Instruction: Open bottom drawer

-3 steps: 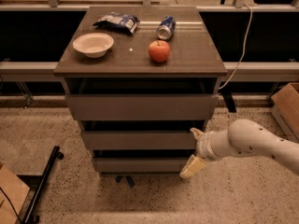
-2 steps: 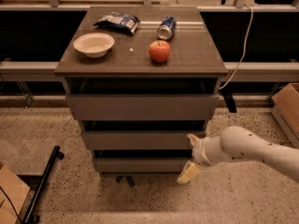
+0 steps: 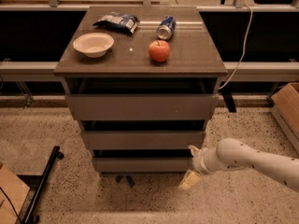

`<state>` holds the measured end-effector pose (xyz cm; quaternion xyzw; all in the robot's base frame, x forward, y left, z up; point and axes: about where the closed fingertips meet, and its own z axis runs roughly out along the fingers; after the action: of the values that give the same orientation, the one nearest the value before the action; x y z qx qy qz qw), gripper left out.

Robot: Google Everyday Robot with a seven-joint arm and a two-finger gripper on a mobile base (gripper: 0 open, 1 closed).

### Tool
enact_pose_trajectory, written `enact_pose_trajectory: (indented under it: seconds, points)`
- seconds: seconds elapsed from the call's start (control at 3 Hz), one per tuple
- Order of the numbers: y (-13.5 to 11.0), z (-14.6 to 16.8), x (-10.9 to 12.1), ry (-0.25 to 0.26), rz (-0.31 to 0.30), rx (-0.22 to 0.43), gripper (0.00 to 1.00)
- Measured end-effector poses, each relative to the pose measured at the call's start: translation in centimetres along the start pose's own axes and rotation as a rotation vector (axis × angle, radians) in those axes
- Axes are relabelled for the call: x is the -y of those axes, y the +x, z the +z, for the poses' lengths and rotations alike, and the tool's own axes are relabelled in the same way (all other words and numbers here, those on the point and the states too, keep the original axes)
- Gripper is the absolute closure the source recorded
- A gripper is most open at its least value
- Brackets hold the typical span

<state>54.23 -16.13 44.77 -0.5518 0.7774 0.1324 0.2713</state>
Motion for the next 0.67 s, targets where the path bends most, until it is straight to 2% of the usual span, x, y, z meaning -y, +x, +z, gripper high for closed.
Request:
enact_pose_trajectory:
  seconds: [0.33, 0.67]
  points:
    - [3.67, 3.38, 1.05, -0.027, 0.055, 0.009, 0.00]
    - [4.07, 4.27, 1.54, -0.024, 0.069, 0.017, 0.00]
